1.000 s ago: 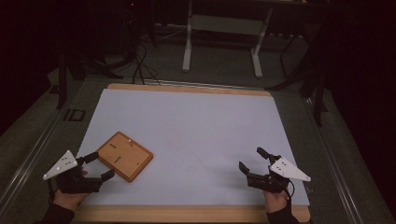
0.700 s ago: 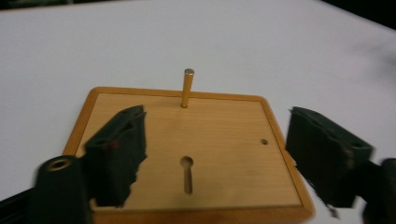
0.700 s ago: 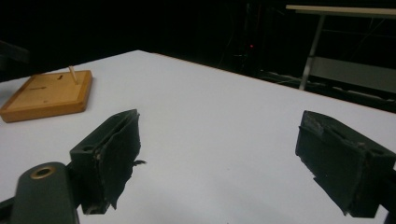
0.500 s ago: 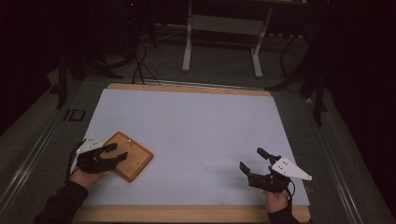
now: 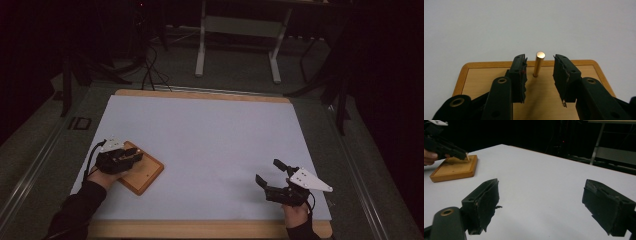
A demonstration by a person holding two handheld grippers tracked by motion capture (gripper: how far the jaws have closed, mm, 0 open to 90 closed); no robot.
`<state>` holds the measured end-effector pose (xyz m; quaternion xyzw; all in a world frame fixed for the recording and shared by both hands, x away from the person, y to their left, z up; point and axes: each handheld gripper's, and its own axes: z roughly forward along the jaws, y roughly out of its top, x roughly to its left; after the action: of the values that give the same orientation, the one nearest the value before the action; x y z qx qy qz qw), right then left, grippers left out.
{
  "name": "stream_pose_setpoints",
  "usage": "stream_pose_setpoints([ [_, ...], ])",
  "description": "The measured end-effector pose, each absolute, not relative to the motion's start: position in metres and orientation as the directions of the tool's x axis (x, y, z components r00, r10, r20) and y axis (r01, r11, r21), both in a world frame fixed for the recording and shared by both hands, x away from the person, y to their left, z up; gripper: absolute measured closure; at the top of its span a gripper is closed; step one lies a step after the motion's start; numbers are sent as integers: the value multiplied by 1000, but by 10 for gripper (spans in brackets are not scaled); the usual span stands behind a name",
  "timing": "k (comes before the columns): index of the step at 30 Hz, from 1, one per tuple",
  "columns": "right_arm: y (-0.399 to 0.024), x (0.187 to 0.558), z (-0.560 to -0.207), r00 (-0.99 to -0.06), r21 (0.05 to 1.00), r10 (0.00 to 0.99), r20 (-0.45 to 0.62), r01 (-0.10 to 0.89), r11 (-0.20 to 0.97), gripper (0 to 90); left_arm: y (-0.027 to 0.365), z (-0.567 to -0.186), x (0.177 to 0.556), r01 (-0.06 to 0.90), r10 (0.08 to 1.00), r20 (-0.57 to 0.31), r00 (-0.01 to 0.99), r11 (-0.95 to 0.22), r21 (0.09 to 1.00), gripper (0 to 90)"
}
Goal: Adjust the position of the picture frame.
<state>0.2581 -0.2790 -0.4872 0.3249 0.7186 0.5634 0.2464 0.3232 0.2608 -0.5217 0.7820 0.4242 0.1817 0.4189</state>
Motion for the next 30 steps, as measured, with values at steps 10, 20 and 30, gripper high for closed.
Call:
stream_pose_setpoints([
  [10,-279,259,-488,-675,968,737,19,198,156,137,252,-530,331,525,825,-48,563,-312,792,722],
  [20,-278,259,-489,-680,966,733,23,205,159,137,248,-535,330,489,835,-10,550,-312,814,843],
  [30,-279,260,-490,-683,965,730,28,209,158,137,248,-531,324,461,837,-4,547,-297,836,847],
])
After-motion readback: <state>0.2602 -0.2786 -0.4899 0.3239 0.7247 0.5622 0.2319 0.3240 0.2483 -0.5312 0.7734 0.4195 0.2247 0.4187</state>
